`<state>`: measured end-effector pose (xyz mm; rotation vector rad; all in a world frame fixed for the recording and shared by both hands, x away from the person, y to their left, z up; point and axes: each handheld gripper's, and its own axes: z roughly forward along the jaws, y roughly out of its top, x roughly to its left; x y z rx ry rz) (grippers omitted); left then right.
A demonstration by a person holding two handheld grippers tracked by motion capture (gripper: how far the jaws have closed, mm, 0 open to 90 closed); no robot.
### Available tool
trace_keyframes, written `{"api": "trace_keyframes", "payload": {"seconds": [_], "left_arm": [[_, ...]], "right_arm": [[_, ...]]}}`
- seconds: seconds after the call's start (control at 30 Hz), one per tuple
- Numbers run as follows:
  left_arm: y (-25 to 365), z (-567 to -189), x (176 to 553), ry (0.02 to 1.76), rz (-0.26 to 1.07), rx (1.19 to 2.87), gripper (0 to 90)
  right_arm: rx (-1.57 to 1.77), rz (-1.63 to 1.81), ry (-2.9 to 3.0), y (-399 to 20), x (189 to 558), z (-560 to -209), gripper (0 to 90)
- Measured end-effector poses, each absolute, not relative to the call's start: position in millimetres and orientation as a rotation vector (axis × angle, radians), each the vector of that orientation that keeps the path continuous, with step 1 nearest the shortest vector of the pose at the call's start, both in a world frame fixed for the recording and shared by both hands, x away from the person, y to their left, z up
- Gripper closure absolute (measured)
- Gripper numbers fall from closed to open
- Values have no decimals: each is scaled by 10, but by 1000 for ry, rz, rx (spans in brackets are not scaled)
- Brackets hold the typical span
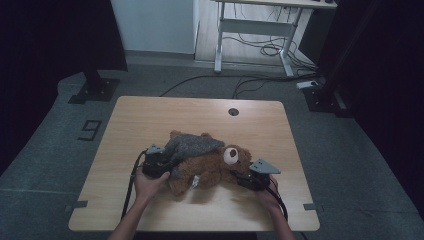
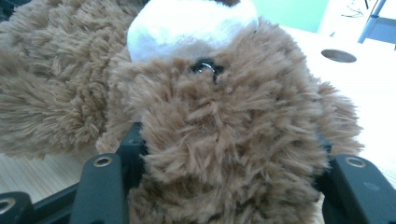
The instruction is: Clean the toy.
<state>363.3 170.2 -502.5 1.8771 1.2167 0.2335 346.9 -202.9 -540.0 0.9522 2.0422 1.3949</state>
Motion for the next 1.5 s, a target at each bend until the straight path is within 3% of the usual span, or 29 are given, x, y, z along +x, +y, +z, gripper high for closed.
{"api": "trace_keyframes", "payload": {"seconds": [0.7,1.33,1.5], "left_arm": [[2430,-5102,3304,1301,306,1833,805],[3500,-5111,2550,1399,395,1686,793],[3602,-5012,2451,1389,418,1638,789]], "right_arm": [[961,1402,2037,-2039,3473,-5408,374],[964,1406,2036,-2042,3475,-5410,361],[964,1406,2036,-2042,3474,-5410,361]]}}
